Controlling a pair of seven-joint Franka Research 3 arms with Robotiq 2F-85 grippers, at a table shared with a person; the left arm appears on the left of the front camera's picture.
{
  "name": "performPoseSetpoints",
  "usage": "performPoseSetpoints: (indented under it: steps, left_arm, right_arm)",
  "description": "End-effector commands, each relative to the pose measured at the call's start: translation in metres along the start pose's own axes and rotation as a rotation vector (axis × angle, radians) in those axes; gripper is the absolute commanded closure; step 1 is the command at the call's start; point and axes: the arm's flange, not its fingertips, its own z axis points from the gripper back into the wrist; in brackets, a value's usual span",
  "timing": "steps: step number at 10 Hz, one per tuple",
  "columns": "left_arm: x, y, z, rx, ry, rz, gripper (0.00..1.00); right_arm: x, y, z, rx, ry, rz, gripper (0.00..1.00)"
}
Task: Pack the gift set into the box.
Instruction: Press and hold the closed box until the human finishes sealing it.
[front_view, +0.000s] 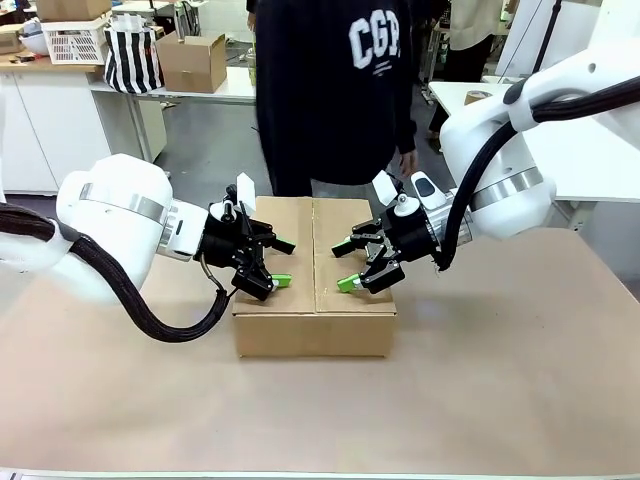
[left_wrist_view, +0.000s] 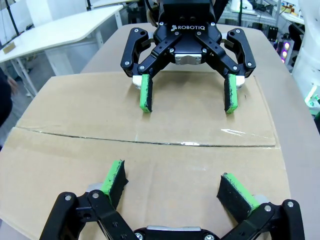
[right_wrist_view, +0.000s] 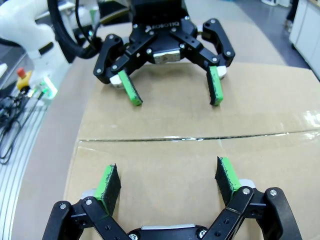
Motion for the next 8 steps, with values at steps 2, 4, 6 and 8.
performPoseSetpoints:
  steps: [2, 4, 6, 8]
  left_arm:
    - [-0.0035, -0.0003, -0.0001, -0.003, 0.0, 0.001, 0.0]
    - [-0.0035, -0.0003, -0.0001, -0.003, 0.0, 0.001, 0.0]
    - [-0.0035, -0.0003, -0.0001, -0.003, 0.0, 0.001, 0.0]
    - [-0.0035, -0.0003, -0.0001, -0.003, 0.0, 0.001, 0.0]
  right_arm:
    - [-0.0013, 0.0002, -0.0013, -0.001, 0.004, 0.0, 0.0]
    - [-0.0013, 0.0002, -0.0013, -0.001, 0.004, 0.0, 0.0]
    - [-0.0013, 0.0002, -0.0013, -0.001, 0.004, 0.0, 0.0]
    - [-0.0013, 0.0002, -0.0013, -0.001, 0.004, 0.0, 0.0]
